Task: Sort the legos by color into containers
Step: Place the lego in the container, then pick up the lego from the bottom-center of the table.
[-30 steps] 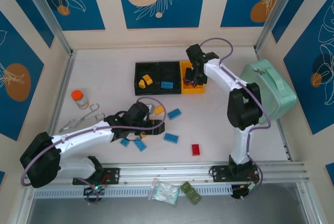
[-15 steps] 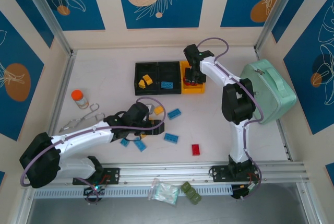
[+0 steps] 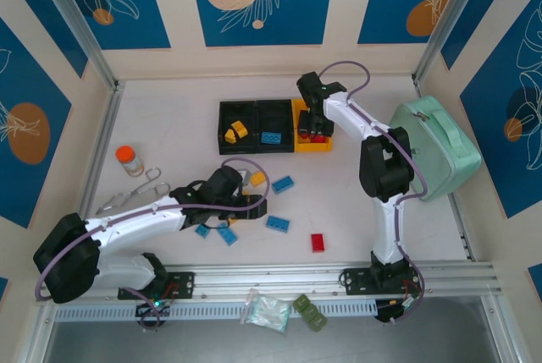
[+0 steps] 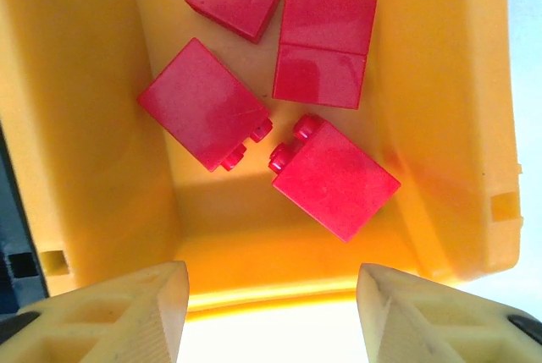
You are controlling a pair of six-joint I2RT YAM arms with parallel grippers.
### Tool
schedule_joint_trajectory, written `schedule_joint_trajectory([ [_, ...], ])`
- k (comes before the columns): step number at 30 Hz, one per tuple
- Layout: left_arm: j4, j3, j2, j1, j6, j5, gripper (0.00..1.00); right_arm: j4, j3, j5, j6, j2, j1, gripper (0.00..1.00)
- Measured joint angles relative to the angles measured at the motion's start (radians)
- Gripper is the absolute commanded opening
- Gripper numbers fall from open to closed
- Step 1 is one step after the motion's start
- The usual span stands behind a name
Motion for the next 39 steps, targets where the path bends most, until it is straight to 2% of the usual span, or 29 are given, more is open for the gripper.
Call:
schedule_joint_trajectory([
  [8, 0.000, -0.001, 0.000, 0.000, 0.000, 0.000, 0.71, 0.011, -0.116, -0.002, 0.001, -0.146, 0.031, 0.56],
  [15, -0.001, -0.002, 0.000, 0.000, 0.001, 0.004, 0.72, 0.034, -0.314, -0.026, 0.008, -0.336, 0.080, 0.60],
  [25, -0.039, -0.017, -0.012, 0.000, 0.012, 0.042, 0.72, -0.005, -0.632, -0.087, 0.074, -0.621, 0.157, 0.61],
  [33, -0.088, -0.064, -0.063, 0.000, 0.019, 0.094, 0.72, -0.058, -0.857, -0.143, 0.215, -0.751, 0.310, 0.62],
  [39, -0.099, -0.085, -0.067, -0.001, 0.019, 0.107, 0.72, -0.057, -0.953, -0.172, 0.322, -0.755, 0.415, 0.61],
])
